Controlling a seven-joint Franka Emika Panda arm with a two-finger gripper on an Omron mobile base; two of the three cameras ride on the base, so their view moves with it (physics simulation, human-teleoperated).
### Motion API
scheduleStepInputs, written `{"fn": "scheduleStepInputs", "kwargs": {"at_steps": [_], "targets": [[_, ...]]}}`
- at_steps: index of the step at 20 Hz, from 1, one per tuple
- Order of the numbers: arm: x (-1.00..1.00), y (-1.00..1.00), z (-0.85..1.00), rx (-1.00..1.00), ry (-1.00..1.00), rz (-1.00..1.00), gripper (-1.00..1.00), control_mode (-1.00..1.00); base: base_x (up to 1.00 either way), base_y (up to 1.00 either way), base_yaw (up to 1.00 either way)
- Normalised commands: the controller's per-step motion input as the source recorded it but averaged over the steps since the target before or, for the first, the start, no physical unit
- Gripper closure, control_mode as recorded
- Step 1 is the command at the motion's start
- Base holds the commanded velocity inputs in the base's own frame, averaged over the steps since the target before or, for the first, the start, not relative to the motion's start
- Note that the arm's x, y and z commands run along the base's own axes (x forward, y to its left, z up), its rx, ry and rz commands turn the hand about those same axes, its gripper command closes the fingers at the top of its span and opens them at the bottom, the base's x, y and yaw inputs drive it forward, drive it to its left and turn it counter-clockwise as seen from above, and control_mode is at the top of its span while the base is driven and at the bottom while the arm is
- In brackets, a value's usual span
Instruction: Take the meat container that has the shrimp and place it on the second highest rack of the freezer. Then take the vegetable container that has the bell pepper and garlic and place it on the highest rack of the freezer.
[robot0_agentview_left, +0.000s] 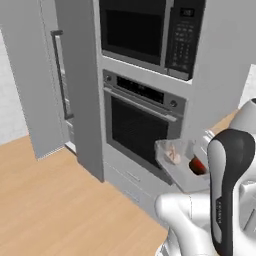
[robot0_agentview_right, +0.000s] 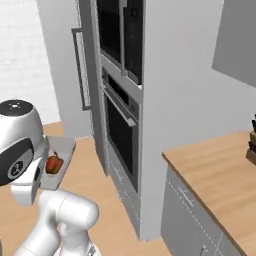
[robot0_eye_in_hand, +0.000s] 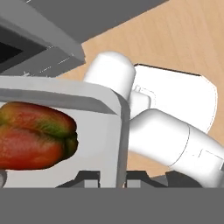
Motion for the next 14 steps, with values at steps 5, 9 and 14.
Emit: {"fn": "scheduleStepInputs", "kwargs": {"at_steps": [5,9,14], "targets": [[0.00,0.00,0.00,0.00,0.00,0.00,1.00,1.00,1.00,0.25,0.35],[0.00,0.00,0.00,0.00,0.00,0.00,1.00,1.00,1.00,0.28,0.23],[0.00,0.00,0.00,0.00,0.00,0.00,1.00,1.00,1.00,0.62,0.21]]}}
